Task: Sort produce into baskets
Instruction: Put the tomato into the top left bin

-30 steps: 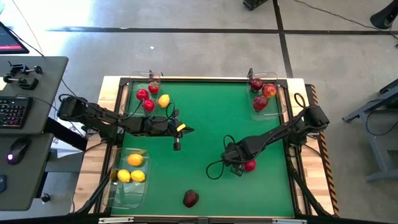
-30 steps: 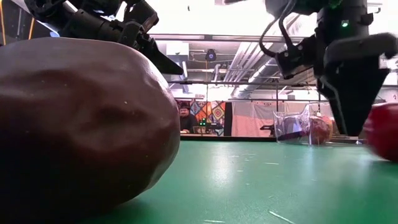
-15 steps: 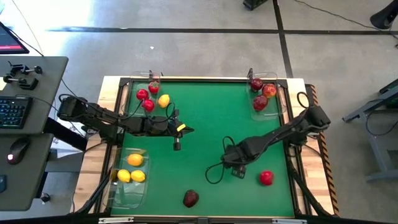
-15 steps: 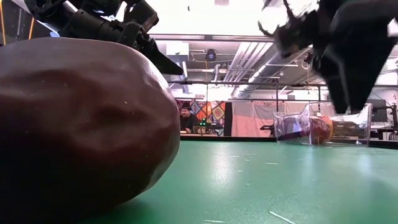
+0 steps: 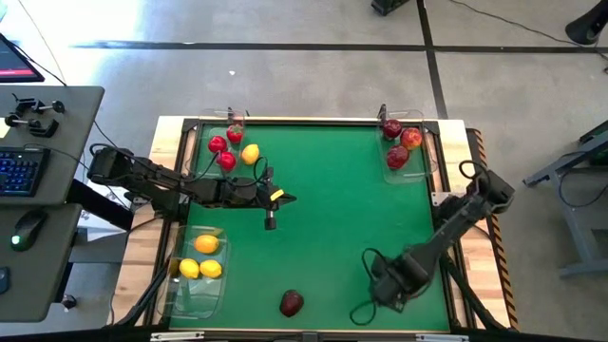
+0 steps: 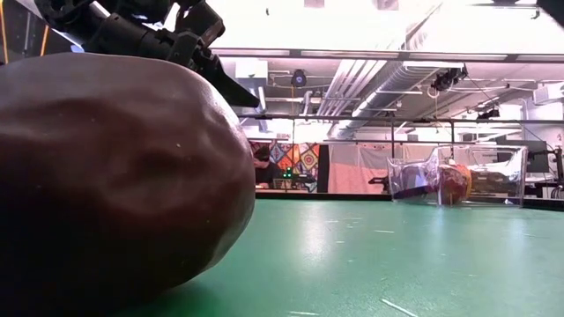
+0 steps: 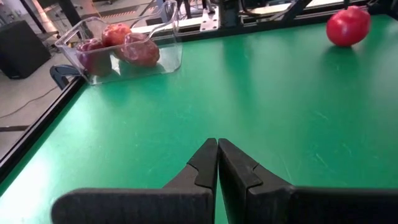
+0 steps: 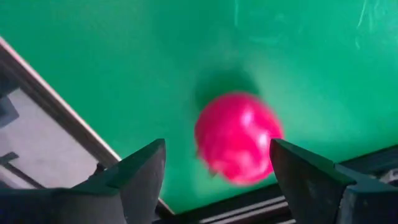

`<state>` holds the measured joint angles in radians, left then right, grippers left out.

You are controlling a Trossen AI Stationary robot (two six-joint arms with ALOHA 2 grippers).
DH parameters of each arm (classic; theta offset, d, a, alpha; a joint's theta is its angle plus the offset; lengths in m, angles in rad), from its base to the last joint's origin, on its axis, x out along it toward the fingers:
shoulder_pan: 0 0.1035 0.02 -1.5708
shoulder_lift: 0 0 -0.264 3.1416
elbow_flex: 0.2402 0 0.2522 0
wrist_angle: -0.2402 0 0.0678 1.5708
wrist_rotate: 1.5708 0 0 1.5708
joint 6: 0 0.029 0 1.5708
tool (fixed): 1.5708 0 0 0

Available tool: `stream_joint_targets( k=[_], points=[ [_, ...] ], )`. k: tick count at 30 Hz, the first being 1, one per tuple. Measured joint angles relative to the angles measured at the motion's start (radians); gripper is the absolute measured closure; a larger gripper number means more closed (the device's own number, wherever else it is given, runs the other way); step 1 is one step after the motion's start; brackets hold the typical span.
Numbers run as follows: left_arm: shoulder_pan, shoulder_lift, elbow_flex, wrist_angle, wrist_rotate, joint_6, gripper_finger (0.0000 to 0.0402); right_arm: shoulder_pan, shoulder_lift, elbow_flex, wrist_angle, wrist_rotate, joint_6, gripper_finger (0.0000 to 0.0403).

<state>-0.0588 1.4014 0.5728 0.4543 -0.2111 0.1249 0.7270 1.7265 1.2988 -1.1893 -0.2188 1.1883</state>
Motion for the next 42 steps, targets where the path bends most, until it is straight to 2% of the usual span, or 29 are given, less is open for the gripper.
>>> stream_joint_targets(
  k=[3, 9, 16, 21, 24, 32, 36, 42],
  points=[
    [0.000, 0.000, 0.000, 0.008, 0.000, 0.005, 0.0401, 0.051, 0.000, 0.017, 0.001, 0.037, 0.029, 0.0124],
    [0.000, 0.000, 0.000, 0.014, 0.000, 0.010, 0.0401, 0.131, 0.000, 0.022, -0.030, 0.181, 0.032, 0.0124],
    [0.000, 0.000, 0.000, 0.012, 0.000, 0.010, 0.0401, 0.137, 0.000, 0.018, -0.158, 0.321, -0.005, 0.0124],
    [0.000, 0.000, 0.000, 0.002, 0.000, 0.010, 0.0401, 0.167, 0.000, -0.067, -0.107, 0.343, 0.001, 0.0124],
    [0.000, 0.000, 0.000, -0.001, 0.000, 0.010, 0.0401, 0.198, 0.002, -0.143, -0.053, 0.404, 0.023, 0.0124],
    [0.000, 0.000, 0.000, -0.003, 0.000, 0.007, 0.0401, 0.235, 0.013, -0.248, -0.083, 0.480, 0.227, 0.0124],
    [0.000, 0.000, 0.000, -0.003, 0.000, -0.001, 0.0401, 0.235, 0.013, -0.232, -0.095, 0.512, 0.244, 0.0124],
    [0.000, 0.000, 0.000, -0.002, 0.000, -0.001, 0.0401, 0.226, 0.012, -0.152, -0.196, 0.693, 0.169, 0.0124]
  ],
)
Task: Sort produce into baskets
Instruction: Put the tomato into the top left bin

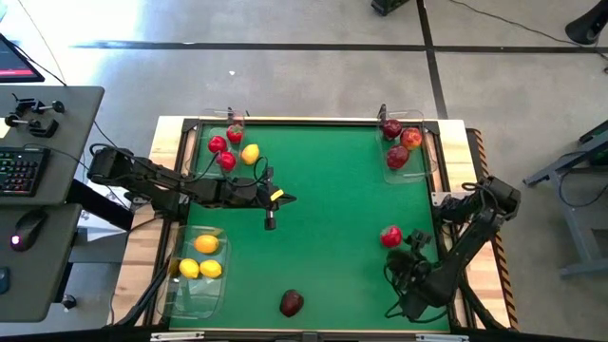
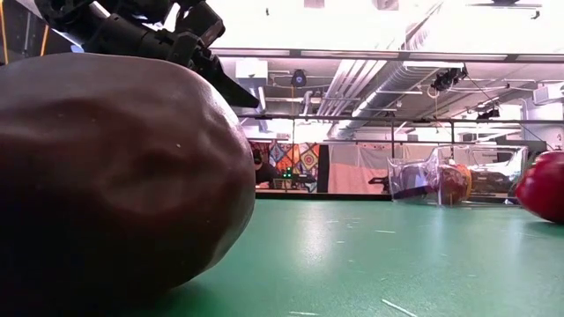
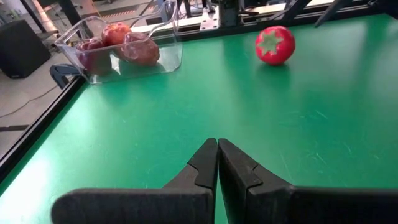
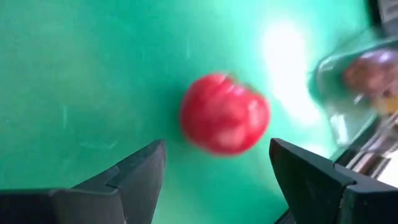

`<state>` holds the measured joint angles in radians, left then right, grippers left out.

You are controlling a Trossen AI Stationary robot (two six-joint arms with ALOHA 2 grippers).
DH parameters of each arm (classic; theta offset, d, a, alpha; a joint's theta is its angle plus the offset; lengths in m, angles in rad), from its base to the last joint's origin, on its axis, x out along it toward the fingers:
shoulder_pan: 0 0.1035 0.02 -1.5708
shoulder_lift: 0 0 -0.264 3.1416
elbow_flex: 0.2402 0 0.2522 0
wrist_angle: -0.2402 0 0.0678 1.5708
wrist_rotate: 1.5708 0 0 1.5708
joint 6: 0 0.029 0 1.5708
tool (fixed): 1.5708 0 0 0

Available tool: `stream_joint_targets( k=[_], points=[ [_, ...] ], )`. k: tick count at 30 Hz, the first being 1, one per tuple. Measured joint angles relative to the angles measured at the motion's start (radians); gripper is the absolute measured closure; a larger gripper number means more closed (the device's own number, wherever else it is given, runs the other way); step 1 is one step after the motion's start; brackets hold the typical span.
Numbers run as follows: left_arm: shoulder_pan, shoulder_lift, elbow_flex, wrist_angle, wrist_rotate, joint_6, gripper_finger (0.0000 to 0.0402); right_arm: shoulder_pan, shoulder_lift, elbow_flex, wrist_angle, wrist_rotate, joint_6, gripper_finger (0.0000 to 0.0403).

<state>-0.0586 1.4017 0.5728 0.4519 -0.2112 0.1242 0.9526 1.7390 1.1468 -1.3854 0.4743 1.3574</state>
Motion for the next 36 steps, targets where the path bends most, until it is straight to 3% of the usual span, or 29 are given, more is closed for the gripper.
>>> stream_joint_targets(
  k=[12, 16, 24, 31, 36],
  points=[
    [0.000, 0.000, 0.000, -0.006, 0.000, -0.008, 0.0401, -0.102, 0.000, -0.017, 0.081, -0.067, -0.329, 0.0124],
    [0.000, 0.000, 0.000, -0.006, 0.000, -0.008, 0.0401, -0.102, 0.000, -0.017, 0.065, -0.068, -0.369, 0.0124],
    [0.000, 0.000, 0.000, -0.007, 0.000, -0.008, 0.0401, -0.099, 0.000, 0.013, -0.035, -0.176, -0.188, 0.0124],
    [0.000, 0.000, 0.000, -0.007, 0.000, -0.015, 0.0401, -0.066, -0.036, 0.085, -0.140, -0.159, -0.067, 0.0124],
    [0.000, 0.000, 0.000, -0.007, 0.000, -0.016, 0.0401, -0.061, -0.155, 0.026, -0.030, -0.122, 0.002, 0.0124]
  ],
)
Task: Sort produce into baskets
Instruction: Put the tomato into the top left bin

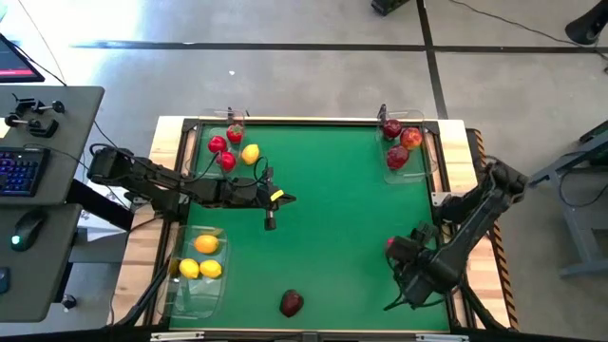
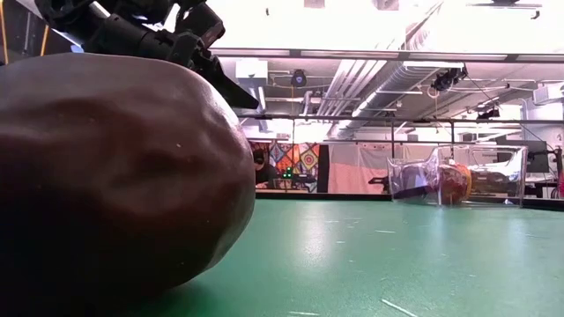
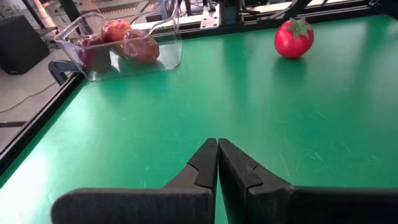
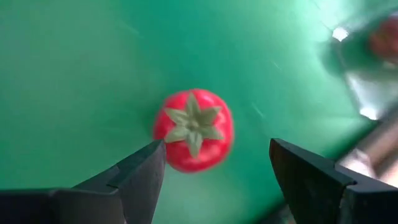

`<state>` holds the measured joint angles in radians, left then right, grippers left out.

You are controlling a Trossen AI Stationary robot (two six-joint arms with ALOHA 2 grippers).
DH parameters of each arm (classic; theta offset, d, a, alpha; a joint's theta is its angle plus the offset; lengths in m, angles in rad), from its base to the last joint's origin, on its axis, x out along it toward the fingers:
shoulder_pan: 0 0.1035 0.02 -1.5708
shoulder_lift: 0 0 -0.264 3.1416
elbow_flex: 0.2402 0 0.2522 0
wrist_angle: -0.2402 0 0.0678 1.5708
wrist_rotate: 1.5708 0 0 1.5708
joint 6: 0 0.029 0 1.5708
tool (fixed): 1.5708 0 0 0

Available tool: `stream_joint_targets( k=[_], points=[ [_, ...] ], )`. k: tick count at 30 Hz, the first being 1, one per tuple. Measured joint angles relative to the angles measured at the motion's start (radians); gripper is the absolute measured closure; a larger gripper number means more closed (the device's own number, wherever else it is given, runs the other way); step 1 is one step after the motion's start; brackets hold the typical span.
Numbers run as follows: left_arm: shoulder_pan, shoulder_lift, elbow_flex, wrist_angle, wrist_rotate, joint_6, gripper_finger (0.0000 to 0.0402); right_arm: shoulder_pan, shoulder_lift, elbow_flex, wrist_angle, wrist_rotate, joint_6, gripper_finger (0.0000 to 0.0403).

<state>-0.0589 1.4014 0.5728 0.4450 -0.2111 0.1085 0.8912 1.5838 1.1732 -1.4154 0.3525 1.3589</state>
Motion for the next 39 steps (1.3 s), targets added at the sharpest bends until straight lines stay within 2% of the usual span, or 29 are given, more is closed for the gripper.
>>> stream_joint_targets(
  k=[5, 9, 15, 24, 39],
  points=[
    [0.000, 0.000, 0.000, -0.004, 0.000, 0.000, 0.0401, 0.013, -0.094, -0.085, 0.153, 0.085, -0.102, 0.0124],
    [0.000, 0.000, 0.000, -0.014, 0.000, 0.000, 0.0401, 0.015, -0.088, -0.129, 0.204, 0.068, -0.146, 0.0124],
    [0.000, 0.000, 0.000, -0.016, 0.000, 0.000, 0.0401, 0.005, -0.078, -0.158, 0.197, 0.037, -0.055, 0.0124],
    [0.000, 0.000, 0.000, -0.015, 0.000, -0.002, 0.0401, 0.026, -0.065, -0.157, 0.237, 0.032, -0.128, 0.0124],
    [0.000, 0.000, 0.000, -0.015, 0.000, -0.001, 0.0401, 0.026, 0.135, -0.073, 0.185, -0.004, -0.208, 0.0124]
  ],
)
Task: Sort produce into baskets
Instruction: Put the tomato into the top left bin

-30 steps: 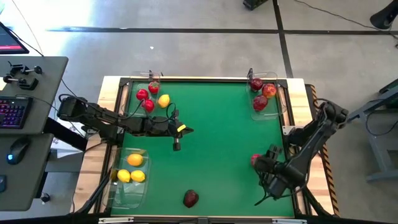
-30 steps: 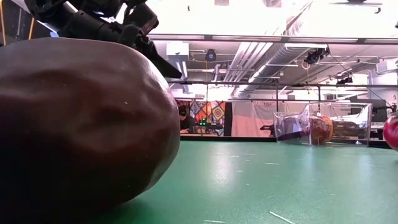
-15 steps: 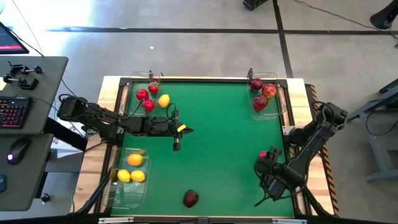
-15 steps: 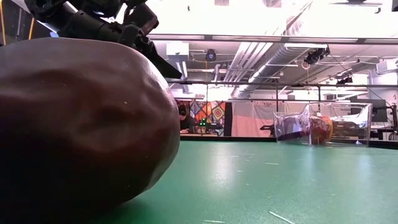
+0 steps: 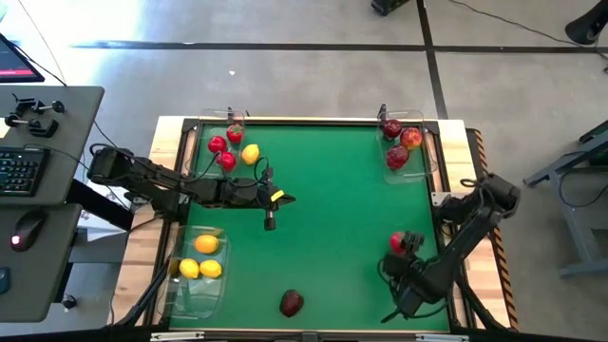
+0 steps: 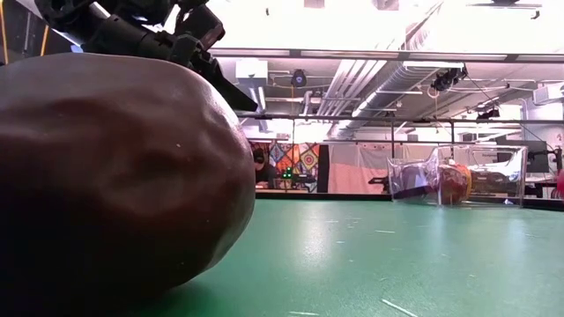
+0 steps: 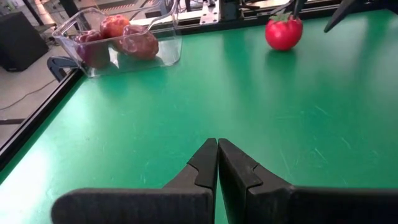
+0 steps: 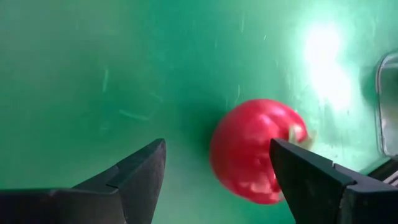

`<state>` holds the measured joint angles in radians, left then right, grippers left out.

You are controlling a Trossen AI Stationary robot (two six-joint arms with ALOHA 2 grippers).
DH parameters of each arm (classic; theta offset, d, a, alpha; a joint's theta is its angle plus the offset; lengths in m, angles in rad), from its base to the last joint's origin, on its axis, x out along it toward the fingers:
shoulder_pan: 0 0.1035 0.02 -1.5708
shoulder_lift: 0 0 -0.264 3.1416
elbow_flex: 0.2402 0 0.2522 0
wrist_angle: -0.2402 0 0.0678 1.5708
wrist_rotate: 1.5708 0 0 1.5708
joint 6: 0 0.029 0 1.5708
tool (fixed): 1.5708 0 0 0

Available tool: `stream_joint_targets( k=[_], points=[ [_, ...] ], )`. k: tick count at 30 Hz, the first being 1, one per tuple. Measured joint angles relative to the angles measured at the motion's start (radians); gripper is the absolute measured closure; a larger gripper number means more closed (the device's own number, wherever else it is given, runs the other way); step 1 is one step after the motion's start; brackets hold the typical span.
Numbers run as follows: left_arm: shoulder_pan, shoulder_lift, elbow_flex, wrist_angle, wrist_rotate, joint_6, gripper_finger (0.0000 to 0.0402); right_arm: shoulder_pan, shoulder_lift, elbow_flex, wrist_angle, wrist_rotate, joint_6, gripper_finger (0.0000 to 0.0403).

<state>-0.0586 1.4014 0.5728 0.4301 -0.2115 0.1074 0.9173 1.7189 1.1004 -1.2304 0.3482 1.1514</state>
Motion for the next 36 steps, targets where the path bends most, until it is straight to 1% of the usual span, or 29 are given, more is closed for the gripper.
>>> stream_joint_targets(
  k=[7, 10, 15, 18, 24, 26, 28, 31, 34, 36],
  points=[
    [0.000, 0.000, 0.000, 0.000, 0.000, 0.000, 0.0401, 0.009, 0.096, -0.002, 0.007, -0.025, -0.028, 0.0124],
    [0.000, 0.000, 0.000, 0.000, 0.000, 0.001, 0.0401, 0.015, 0.136, -0.002, -0.019, -0.030, -0.028, 0.0124],
    [0.000, 0.000, 0.000, 0.000, 0.000, 0.001, 0.0401, 0.014, 0.146, 0.001, -0.045, -0.046, -0.026, 0.0124],
    [0.000, 0.000, 0.000, 0.000, 0.000, 0.001, 0.0401, 0.014, 0.144, 0.038, -0.110, -0.046, 0.002, 0.0124],
    [0.000, 0.000, 0.000, 0.000, 0.000, 0.001, 0.0401, 0.014, 0.143, 0.142, -0.327, -0.073, 0.109, 0.0124],
    [0.000, 0.000, 0.000, 0.001, 0.000, 0.001, 0.0401, 0.014, 0.122, 0.153, -0.339, -0.078, 0.133, 0.0132],
    [0.000, 0.000, 0.000, 0.001, 0.000, 0.001, 0.0401, 0.009, 0.063, 0.130, -0.324, -0.084, 0.156, 0.0150],
    [0.000, 0.000, 0.000, 0.003, 0.000, 0.001, 0.0401, -0.002, -0.043, 0.087, -0.320, -0.073, 0.220, 0.0198],
    [0.000, 0.000, 0.000, 0.003, 0.000, 0.001, 0.0401, 0.000, -0.161, 0.056, -0.316, -0.023, 0.259, 0.0266],
    [0.000, 0.000, 0.000, 0.003, 0.000, 0.001, 0.0401, 0.009, -0.229, 0.029, -0.287, -0.019, 0.251, 0.0315]
  ],
)
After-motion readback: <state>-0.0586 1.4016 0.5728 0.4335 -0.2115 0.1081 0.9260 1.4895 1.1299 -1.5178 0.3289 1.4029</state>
